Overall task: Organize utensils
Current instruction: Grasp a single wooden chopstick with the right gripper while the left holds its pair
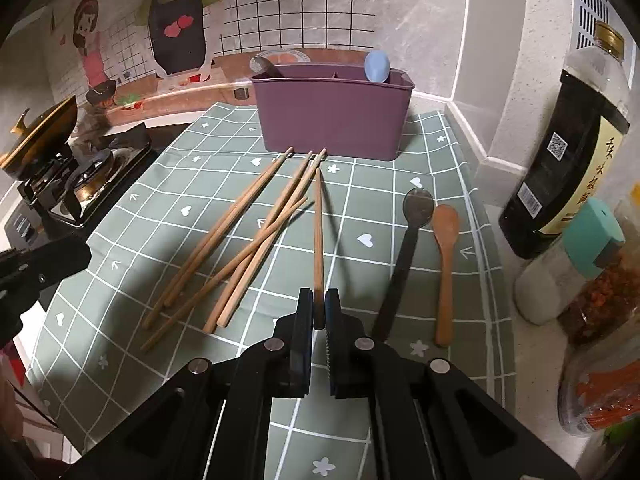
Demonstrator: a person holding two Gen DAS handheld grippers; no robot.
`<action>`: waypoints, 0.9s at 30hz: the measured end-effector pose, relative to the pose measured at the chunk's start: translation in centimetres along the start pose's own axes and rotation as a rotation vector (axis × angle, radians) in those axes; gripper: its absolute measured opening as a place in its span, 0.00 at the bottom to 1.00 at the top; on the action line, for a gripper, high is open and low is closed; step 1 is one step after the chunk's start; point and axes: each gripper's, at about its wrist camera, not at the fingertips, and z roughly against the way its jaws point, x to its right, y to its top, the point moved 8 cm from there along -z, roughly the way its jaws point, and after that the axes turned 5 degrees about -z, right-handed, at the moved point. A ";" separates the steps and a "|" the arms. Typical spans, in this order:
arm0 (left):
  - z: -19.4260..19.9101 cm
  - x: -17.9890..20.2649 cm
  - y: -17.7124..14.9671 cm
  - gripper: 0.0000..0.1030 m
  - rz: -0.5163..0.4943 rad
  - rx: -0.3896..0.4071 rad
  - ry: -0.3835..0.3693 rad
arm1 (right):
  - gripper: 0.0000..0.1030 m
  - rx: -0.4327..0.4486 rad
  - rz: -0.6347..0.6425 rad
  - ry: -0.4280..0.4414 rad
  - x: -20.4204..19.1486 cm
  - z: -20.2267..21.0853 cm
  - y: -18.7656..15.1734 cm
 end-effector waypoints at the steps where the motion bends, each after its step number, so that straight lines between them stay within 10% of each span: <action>1: -0.3 0.0 -0.5 0.05 -0.001 -0.018 -0.010 | 0.05 -0.001 -0.002 0.000 0.1 0.0 -0.1; 7: -2.2 1.1 -3.7 0.08 -0.028 -0.102 -0.083 | 0.05 -0.017 -0.014 0.006 0.9 0.1 -0.9; 13: -3.1 0.9 -5.2 0.21 -0.059 -0.104 -0.044 | 0.05 -0.022 -0.025 0.003 1.8 0.5 -1.3; 27: -5.5 1.2 -5.6 0.14 -0.068 -0.135 0.072 | 0.05 -0.018 -0.030 0.009 2.6 1.0 -1.5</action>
